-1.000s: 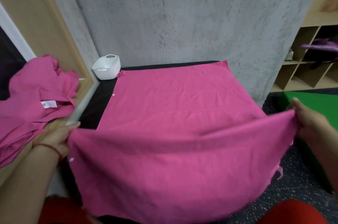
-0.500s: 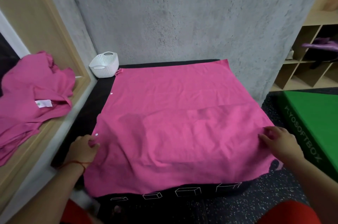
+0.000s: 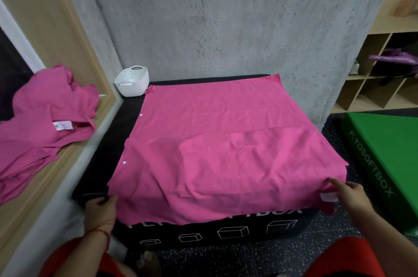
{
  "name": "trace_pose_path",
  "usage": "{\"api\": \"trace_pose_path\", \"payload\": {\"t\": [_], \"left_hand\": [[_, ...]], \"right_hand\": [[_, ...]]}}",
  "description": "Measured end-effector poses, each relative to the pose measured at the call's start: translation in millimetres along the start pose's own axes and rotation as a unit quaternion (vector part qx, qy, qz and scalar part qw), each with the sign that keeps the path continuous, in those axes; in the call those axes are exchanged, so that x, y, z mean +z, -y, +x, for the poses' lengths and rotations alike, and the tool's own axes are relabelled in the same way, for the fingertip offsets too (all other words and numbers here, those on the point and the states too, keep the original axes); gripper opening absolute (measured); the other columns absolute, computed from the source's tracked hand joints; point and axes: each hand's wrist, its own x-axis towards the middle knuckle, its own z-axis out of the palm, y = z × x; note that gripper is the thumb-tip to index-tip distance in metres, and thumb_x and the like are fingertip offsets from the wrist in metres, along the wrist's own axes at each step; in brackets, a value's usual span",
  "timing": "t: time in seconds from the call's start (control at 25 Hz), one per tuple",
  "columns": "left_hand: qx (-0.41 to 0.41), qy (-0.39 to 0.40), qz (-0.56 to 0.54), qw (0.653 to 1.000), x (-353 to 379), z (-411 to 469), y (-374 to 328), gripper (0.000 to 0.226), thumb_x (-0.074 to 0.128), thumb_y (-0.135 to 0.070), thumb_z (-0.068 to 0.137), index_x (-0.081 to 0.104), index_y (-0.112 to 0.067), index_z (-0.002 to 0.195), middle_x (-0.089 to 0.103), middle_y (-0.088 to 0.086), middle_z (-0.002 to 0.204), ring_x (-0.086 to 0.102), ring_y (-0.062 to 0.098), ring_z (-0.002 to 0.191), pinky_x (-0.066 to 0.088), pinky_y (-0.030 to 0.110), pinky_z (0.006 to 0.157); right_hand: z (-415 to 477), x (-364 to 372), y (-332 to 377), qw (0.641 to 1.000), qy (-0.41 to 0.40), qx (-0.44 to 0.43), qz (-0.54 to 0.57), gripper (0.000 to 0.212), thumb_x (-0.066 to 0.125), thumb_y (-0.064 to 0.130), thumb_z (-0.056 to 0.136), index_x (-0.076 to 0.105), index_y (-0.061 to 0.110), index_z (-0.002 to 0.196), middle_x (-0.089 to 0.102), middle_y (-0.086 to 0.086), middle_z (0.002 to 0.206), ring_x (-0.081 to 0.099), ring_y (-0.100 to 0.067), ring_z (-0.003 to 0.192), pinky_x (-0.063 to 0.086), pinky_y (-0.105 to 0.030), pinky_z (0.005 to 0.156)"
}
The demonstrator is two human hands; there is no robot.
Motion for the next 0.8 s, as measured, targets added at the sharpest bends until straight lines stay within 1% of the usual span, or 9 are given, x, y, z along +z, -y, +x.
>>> {"api": "trace_pose_path", "payload": {"t": [0.12, 0.2, 0.28, 0.44, 0.52, 0.56, 0.64, 0.72, 0.8], "left_hand": [[-0.047, 0.059, -0.034, 0.997, 8.8, -10.2, 4.2, 0.011, 0.078, -0.007, 0.080, 0.073, 0.002, 0.075, 0.066, 0.013, 0.077, 0.054, 0.020, 0.078, 0.042, 0.036, 0.065], [-0.059, 0.086, -0.043, 0.994, 12.5, -12.8, 9.5, 0.011, 0.080, -0.002, 0.075, 0.070, 0.003, 0.077, 0.064, 0.013, 0.077, 0.055, 0.021, 0.074, 0.040, 0.033, 0.063], [-0.088, 0.095, -0.031, 0.991, 12.3, -14.3, 14.0, 0.015, 0.080, 0.000, 0.076, 0.066, -0.002, 0.079, 0.066, 0.015, 0.083, 0.057, 0.025, 0.075, 0.041, 0.034, 0.066], [-0.072, 0.102, -0.006, 0.992, 10.2, -10.3, 18.0, 0.030, 0.086, -0.025, 0.064, 0.067, -0.006, 0.078, 0.068, 0.015, 0.079, 0.059, 0.027, 0.076, 0.042, 0.035, 0.069], [-0.049, 0.100, 0.013, 0.994, 7.2, -9.6, 11.8, 0.023, 0.085, -0.026, 0.078, 0.071, -0.008, 0.080, 0.071, 0.016, 0.084, 0.064, 0.030, 0.083, 0.046, 0.038, 0.076], [-0.034, 0.100, 0.030, 0.994, 5.4, -7.1, 10.5, 0.019, 0.080, -0.023, 0.087, 0.073, -0.007, 0.083, 0.072, 0.017, 0.087, 0.066, 0.032, 0.087, 0.047, 0.039, 0.078], [-0.014, 0.095, 0.066, 0.993, 1.6, -5.5, 8.3, 0.024, 0.071, -0.023, 0.096, 0.072, -0.001, 0.085, 0.072, 0.020, 0.090, 0.067, 0.036, 0.091, 0.049, 0.042, 0.082], [-0.009, 0.100, 0.074, 0.992, -1.3, -7.0, 6.4, 0.031, 0.070, -0.026, 0.097, 0.071, 0.000, 0.080, 0.072, 0.024, 0.088, 0.069, 0.037, 0.089, 0.051, 0.045, 0.084], [-0.016, 0.124, 0.039, 0.991, -6.0, -9.5, 2.7, 0.036, 0.076, -0.032, 0.092, 0.073, 0.002, 0.079, 0.073, 0.028, 0.086, 0.070, 0.034, 0.082, 0.053, 0.043, 0.079]], "right_hand": [[-6.1, -6.4, -1.5, 0.999, 0.031, 0.013, -0.026, 0.016, 0.074, 0.022, 0.095, 0.076, 0.007, 0.094, 0.075, -0.018, 0.093, 0.068, -0.035, 0.086, 0.054, -0.049, 0.088], [5.1, -7.5, -15.1, 0.997, 0.036, 0.028, -0.063, 0.023, 0.083, 0.031, 0.085, 0.077, 0.011, 0.095, 0.075, -0.016, 0.098, 0.069, -0.035, 0.094, 0.054, -0.049, 0.094], [-0.8, -6.5, -15.6, 0.994, 0.055, 0.033, -0.091, 0.024, 0.085, 0.030, 0.087, 0.080, 0.009, 0.095, 0.075, -0.015, 0.096, 0.067, -0.032, 0.091, 0.050, -0.042, 0.087], [-7.5, -8.2, -12.3, 0.995, 0.026, 0.030, -0.096, 0.020, 0.061, 0.016, 0.102, 0.072, 0.001, 0.094, 0.071, -0.023, 0.087, 0.062, -0.031, 0.072, 0.047, -0.038, 0.066], [-8.1, -12.9, -11.5, 0.996, 0.020, 0.032, -0.076, 0.014, 0.062, 0.013, 0.099, 0.073, 0.004, 0.099, 0.073, -0.022, 0.082, 0.065, -0.033, 0.068, 0.053, -0.039, 0.062], [-4.2, -14.8, -13.1, 0.997, 0.015, 0.030, -0.072, 0.012, 0.065, 0.013, 0.097, 0.074, 0.008, 0.104, 0.075, -0.020, 0.083, 0.070, -0.036, 0.069, 0.060, -0.045, 0.063], [-0.2, -17.2, -14.5, 0.998, 0.010, 0.002, -0.067, 0.019, 0.068, 0.019, 0.099, 0.073, 0.015, 0.117, 0.077, -0.017, 0.097, 0.073, -0.037, 0.079, 0.064, -0.059, 0.077], [-16.2, -18.7, 0.3, 0.998, 0.004, -0.045, -0.041, 0.030, 0.064, 0.030, 0.105, 0.066, 0.022, 0.134, 0.071, -0.011, 0.122, 0.068, -0.030, 0.088, 0.061, -0.053, 0.084], [-40.2, -20.5, 20.1, 0.996, 0.014, -0.080, -0.025, 0.050, 0.065, 0.041, 0.105, 0.055, 0.022, 0.149, 0.057, -0.003, 0.135, 0.062, -0.026, 0.104, 0.054, -0.043, 0.090]]}}
